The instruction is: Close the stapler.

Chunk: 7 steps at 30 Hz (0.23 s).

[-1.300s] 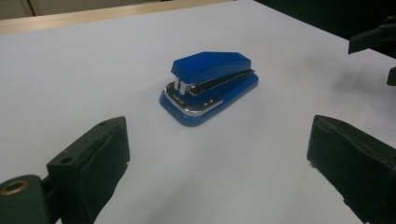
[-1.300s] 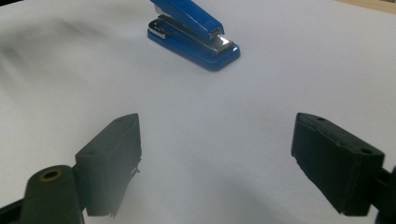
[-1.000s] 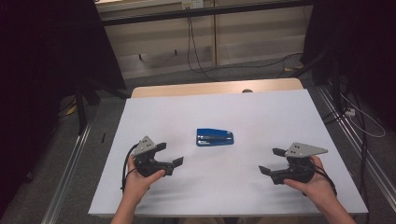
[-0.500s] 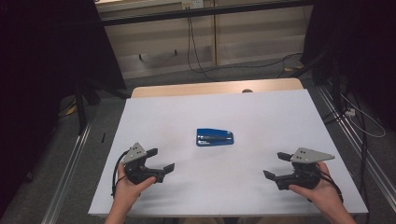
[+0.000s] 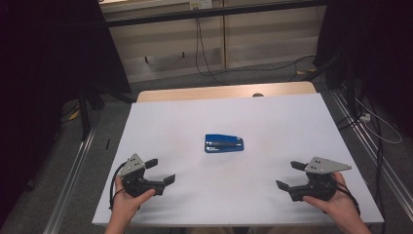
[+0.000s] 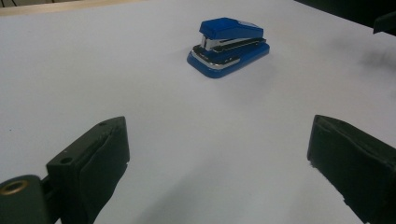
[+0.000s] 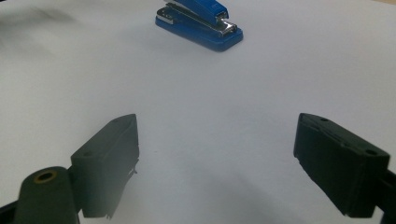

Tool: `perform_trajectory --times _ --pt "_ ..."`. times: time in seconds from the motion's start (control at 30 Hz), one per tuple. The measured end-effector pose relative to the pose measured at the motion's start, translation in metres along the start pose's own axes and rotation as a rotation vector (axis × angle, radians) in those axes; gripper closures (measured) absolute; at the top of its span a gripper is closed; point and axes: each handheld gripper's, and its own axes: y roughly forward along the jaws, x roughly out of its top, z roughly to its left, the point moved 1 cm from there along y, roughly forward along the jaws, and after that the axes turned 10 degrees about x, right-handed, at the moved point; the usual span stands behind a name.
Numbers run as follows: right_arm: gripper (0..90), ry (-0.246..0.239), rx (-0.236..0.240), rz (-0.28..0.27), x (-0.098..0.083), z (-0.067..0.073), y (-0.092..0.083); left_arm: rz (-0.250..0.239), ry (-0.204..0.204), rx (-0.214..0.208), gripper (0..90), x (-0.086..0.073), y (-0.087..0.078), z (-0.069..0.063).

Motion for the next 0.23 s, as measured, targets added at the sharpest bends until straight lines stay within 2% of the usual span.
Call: perform_trajectory --times 0.23 --pt "13.9 -0.009 0.006 -0.002 -0.0001 0.0005 0.0010 0.009 0.008 -0.003 5.9 -0.0014 0.0042 -0.0004"
